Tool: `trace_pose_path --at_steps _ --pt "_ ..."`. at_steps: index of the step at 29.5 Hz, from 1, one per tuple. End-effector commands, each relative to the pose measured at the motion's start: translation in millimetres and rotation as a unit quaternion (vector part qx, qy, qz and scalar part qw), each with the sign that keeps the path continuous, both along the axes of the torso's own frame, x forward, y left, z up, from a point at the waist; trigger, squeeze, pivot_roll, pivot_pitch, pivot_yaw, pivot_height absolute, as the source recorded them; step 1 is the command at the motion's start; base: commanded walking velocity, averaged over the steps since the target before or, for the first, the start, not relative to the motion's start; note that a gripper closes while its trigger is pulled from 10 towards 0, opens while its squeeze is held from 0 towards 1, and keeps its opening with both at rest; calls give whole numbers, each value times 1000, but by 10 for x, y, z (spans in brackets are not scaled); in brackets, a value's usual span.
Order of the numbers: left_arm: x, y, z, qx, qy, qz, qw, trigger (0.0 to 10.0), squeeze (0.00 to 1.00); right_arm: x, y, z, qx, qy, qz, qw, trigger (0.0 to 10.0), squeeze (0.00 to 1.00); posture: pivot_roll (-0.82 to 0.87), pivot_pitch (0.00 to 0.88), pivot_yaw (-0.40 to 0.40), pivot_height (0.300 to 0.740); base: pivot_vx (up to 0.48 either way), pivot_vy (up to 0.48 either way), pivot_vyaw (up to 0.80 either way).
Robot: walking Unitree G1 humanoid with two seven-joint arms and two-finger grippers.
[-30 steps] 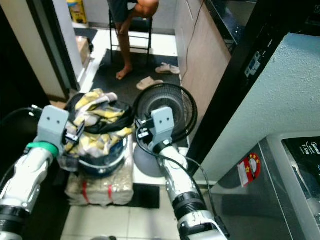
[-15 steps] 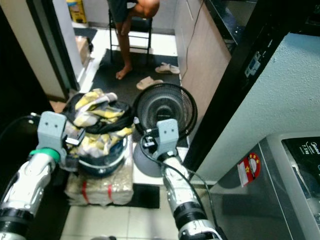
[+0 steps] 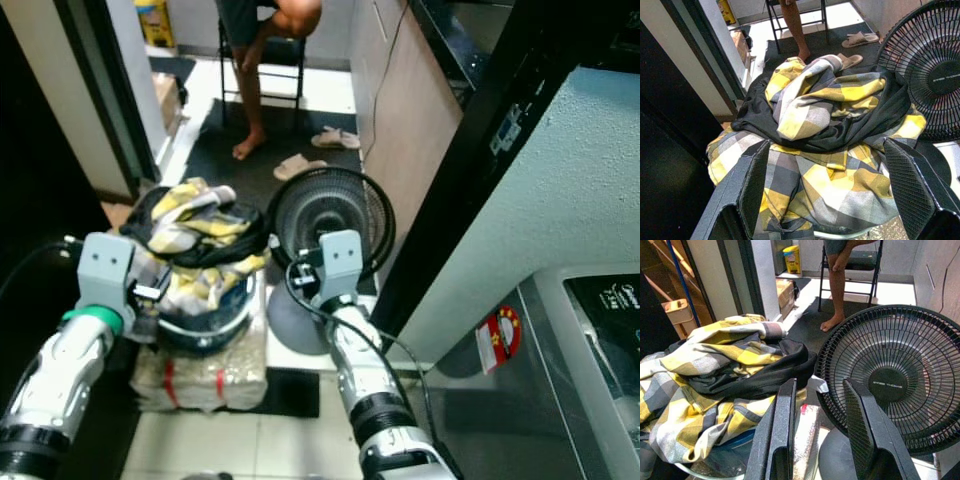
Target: Clothes washing
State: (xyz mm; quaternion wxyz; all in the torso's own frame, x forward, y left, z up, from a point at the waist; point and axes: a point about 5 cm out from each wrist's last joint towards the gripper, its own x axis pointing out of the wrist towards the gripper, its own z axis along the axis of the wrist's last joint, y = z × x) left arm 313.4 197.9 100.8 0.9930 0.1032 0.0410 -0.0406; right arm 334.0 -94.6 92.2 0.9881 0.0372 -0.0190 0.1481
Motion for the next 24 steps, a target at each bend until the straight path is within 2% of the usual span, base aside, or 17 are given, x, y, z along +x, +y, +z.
trace_pose_path --at_steps 1,9,12,19,24 --pt "-9 -12 -29 4 5 -6 1000 10000 0 -22 1 -39 -4 4 -1 1000 10000 0 58 0 -6 740 0 0 0" --pt "-26 -28 -12 3 4 -7 1000 10000 0 -44 15 -36 -10 -1 4 1000 10000 0 55 0 -13 740 0 0 0" --pt "-26 -31 -8 3 4 -6 1000 10000 0 -37 18 -32 -27 -3 9 1000 10000 0 57 0 -13 740 0 0 788" --pt "-17 -18 5 6 -3 -1 1000 10000 0 -29 50 -23 -32 -7 14 999 10000 0 59 0 -11 740 0 0 781" --pt "-15 -9 9 7 -2 2 1000 10000 0 -26 49 -14 -29 -10 13 999 10000 0 59 0 -11 740 218 0 780"
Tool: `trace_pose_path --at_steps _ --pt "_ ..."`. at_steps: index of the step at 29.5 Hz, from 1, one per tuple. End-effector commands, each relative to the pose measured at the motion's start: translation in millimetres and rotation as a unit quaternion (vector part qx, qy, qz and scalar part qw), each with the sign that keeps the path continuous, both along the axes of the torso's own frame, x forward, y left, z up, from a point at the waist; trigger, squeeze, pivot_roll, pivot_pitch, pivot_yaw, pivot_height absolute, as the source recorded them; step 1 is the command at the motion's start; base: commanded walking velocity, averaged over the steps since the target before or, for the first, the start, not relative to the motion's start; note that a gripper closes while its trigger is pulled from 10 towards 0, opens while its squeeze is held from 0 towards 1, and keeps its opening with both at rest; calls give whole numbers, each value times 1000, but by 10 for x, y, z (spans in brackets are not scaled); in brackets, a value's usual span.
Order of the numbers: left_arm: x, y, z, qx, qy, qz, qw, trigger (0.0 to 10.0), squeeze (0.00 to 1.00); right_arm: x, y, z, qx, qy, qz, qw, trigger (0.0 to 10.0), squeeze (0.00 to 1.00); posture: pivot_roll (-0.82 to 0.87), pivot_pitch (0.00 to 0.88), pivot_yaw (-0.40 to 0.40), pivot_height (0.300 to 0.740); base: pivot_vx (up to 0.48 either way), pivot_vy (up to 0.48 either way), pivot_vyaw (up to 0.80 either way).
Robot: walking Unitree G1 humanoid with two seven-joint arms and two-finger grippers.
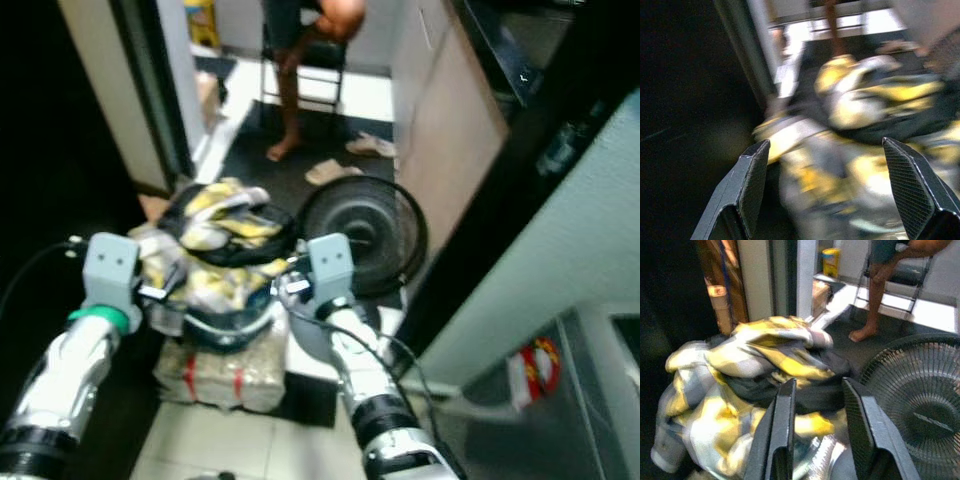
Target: Clothes washing
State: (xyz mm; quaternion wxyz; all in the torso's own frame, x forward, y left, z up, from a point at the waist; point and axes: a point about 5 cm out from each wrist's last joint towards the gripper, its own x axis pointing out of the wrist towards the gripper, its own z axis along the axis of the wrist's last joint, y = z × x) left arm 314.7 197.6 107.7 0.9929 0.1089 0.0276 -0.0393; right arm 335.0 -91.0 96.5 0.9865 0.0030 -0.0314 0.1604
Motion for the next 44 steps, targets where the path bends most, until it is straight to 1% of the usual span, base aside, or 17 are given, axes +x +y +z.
trace_pose_path --at_steps 1,10,15,20,25,31,35,37,44 --pt "-28 -5 -60 2 12 3 1000 10000 0 -36 13 -57 3 8 2 1000 10000 0 59 0 -11 740 0 0 775" --pt "-28 -6 -60 3 14 3 1000 10000 0 -32 4 -51 1 5 0 1000 10000 0 58 0 -10 740 0 0 775" --pt "-23 -11 -55 4 11 -1 1000 10000 0 -29 31 -22 12 -1 5 1000 10000 0 58 0 -10 740 151 0 0" --pt "-19 -13 -53 4 10 -2 1000 10000 0 -23 32 -14 18 0 4 1000 10000 0 58 0 -10 740 439 0 0" --pt "-17 -15 -55 4 11 -3 1000 10000 0 -15 27 -28 22 10 3 1000 10000 0 58 0 -10 740 435 0 0" --pt "-14 -11 -58 6 12 -4 1000 10000 0 -2 6 -15 24 6 -2 1000 10000 0 57 0 -8 740 432 0 -770" --pt "-10 -4 -65 7 14 -5 1000 10000 0 9 5 -6 15 3 -5 1000 10000 0 59 0 -6 740 428 0 0" --pt "-11 -2 -69 8 16 -3 1000 10000 0 10 3 -7 16 3 -5 1000 10000 0 59 0 -6 740 292 0 0" --pt "-8 4 -74 15 19 -7 1000 10000 0 15 6 -8 15 3 -5 1000 10000 0 62 0 -2 740 0 0 0"
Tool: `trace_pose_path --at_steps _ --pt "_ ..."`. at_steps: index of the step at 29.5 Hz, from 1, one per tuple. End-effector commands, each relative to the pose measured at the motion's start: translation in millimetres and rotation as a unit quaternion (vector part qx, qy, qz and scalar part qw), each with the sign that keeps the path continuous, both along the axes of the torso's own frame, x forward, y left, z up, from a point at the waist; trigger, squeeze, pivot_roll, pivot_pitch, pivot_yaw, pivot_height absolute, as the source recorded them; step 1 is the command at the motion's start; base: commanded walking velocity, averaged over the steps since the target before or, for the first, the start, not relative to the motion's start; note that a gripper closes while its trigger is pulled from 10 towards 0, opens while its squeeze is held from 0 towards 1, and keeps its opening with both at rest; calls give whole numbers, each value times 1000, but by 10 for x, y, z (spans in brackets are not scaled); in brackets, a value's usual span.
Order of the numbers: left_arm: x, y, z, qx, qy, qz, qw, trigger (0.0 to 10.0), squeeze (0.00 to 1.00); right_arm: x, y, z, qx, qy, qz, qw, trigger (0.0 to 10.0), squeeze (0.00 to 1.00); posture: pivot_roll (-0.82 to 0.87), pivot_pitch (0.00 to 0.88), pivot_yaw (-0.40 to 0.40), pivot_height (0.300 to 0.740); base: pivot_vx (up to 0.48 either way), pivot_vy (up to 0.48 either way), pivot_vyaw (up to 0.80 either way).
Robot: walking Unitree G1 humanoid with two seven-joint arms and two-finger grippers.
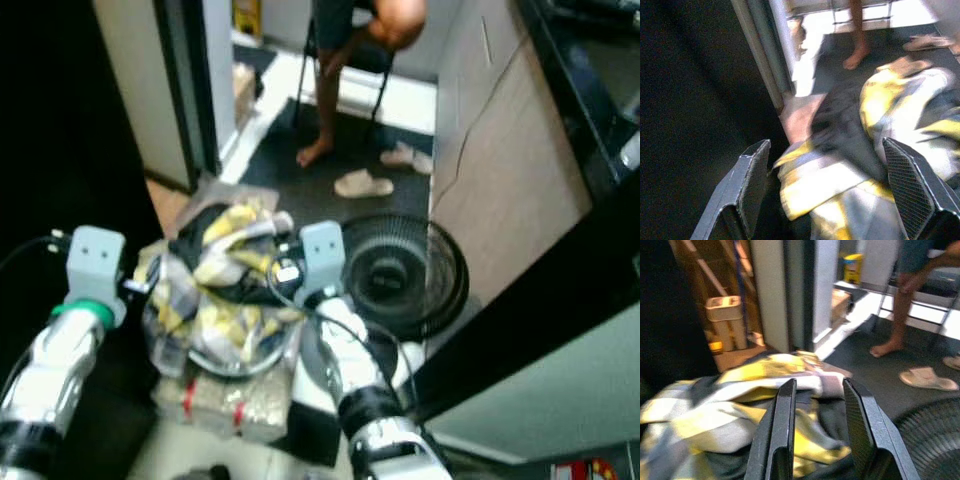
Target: Clothes washing
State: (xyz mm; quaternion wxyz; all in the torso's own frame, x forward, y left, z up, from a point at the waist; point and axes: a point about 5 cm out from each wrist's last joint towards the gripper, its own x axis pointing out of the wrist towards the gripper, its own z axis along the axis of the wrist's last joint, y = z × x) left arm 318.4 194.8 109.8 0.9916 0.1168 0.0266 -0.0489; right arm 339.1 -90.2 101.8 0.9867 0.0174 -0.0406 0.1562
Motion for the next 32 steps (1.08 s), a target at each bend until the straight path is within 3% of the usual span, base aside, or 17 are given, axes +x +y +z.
trace_pose_path --at_steps 1,15,20,24,27,29,32 --pt "-45 31 -95 9 19 3 1000 10000 0 -26 -1 -60 0 10 -1 1000 10000 0 62 0 -2 740 0 0 0" --pt "-33 26 -82 15 18 -3 1000 10000 0 -32 14 -57 1 7 2 1000 10000 0 61 0 4 740 0 0 0" --pt "-11 -68 -59 63 24 -45 997 10000 0 -21 18 -24 2 0 5 1000 10000 0 62 0 4 740 0 0 0" --pt "26 -115 -17 65 18 -51 996 10000 0 -3 27 26 2 -10 6 1000 10000 0 61 0 4 740 0 0 0" --pt "198 -209 119 118 -5 -65 991 10000 0 111 42 295 19 -53 2 998 10000 0 61 0 4 740 0 0 0" --pt "213 -306 140 164 -8 -109 981 10000 0 153 30 378 26 -64 -1 998 10000 0 67 0 3 740 0 0 0" --pt "209 -369 143 166 -5 -126 978 10000 0 168 24 405 27 -67 -2 997 10000 0 65 0 6 740 0 0 0"
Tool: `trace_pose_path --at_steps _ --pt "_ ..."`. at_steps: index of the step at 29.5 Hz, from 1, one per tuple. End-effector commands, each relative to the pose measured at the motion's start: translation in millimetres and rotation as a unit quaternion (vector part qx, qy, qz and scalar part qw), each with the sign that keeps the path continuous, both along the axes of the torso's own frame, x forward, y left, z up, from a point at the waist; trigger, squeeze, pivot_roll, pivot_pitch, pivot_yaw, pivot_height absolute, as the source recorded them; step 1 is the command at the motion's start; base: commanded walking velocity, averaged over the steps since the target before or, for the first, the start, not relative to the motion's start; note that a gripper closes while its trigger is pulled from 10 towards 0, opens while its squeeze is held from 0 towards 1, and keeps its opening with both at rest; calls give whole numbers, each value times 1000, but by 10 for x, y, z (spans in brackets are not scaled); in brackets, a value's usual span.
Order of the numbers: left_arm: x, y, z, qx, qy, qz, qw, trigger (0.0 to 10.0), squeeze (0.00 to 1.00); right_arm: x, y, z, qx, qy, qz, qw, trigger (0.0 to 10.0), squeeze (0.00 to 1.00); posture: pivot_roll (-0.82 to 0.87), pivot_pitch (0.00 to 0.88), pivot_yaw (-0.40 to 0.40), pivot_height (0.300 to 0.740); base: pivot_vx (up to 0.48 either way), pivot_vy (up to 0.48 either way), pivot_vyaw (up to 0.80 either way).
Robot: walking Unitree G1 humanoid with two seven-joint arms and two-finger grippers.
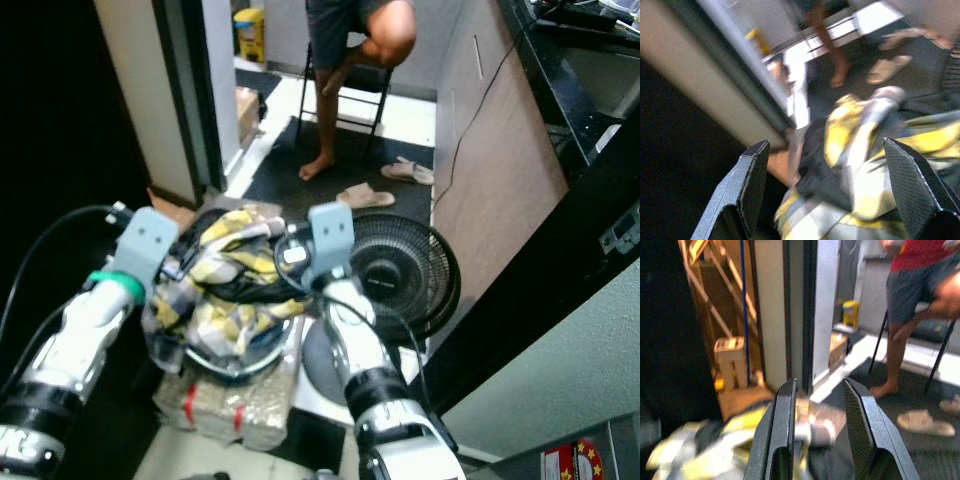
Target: Clothes washing
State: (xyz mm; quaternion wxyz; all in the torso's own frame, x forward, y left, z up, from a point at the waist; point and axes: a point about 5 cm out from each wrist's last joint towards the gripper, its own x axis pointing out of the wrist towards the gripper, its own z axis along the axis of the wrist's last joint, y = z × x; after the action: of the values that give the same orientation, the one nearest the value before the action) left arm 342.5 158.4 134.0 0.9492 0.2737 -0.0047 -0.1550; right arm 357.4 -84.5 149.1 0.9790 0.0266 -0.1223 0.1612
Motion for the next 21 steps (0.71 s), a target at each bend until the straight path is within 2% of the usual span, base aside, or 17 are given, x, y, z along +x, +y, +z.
trace_pose_path --at_steps 1,3,4,6,7,8,9,10,11,13,16,21 --pt "-33 -5 -99 13 20 -7 1000 10000 0 -15 -33 -68 6 13 -6 1000 10000 0 65 0 6 740 0 0 0" --pt "-35 -53 -89 6 21 -16 1000 10000 0 -6 -37 -52 8 11 -6 1000 10000 0 65 0 6 740 0 0 0" --pt "-32 -84 -78 -20 25 -10 999 10000 0 -4 -39 -45 8 10 -6 1000 10000 0 58 0 7 740 0 0 0" --pt "-32 -84 -78 -20 25 -10 999 10000 0 -4 -39 -45 8 10 -6 1000 10000 0 58 0 7 740 0 0 0" --pt "-24 -82 -60 -58 27 8 998 10000 0 -15 -40 -59 8 11 -7 1000 10000 0 58 0 6 740 0 0 0" --pt "-24 -82 -60 -58 27 8 998 10000 0 -15 -40 -59 8 11 -7 1000 10000 0 58 0 6 740 0 0 0" --pt "-19 -66 -33 -94 27 22 995 10000 0 -28 -43 -78 10 14 -8 1000 10000 0 58 0 4 740 0 0 0" --pt "-19 -66 -33 -94 27 22 995 10000 0 -28 -43 -78 10 14 -8 1000 10000 0 58 0 4 740 0 0 0" --pt "-14 -30 -17 -113 27 36 993 10000 0 -42 -44 -97 10 16 -9 1000 10000 0 59 0 3 740 0 0 0" --pt "-14 -30 -17 -113 27 36 993 10000 0 -42 -44 -97 10 16 -9 1000 10000 0 59 0 3 740 0 0 0" --pt "-7 59 -20 -120 25 54 991 10000 0 -52 -40 -113 8 18 -8 1000 10000 0 58 0 4 725 0 0 0" --pt "-5 63 -31 -116 25 54 991 10000 0 -46 -38 -102 8 17 -7 1000 10000 0 59 0 2 715 0 0 0"
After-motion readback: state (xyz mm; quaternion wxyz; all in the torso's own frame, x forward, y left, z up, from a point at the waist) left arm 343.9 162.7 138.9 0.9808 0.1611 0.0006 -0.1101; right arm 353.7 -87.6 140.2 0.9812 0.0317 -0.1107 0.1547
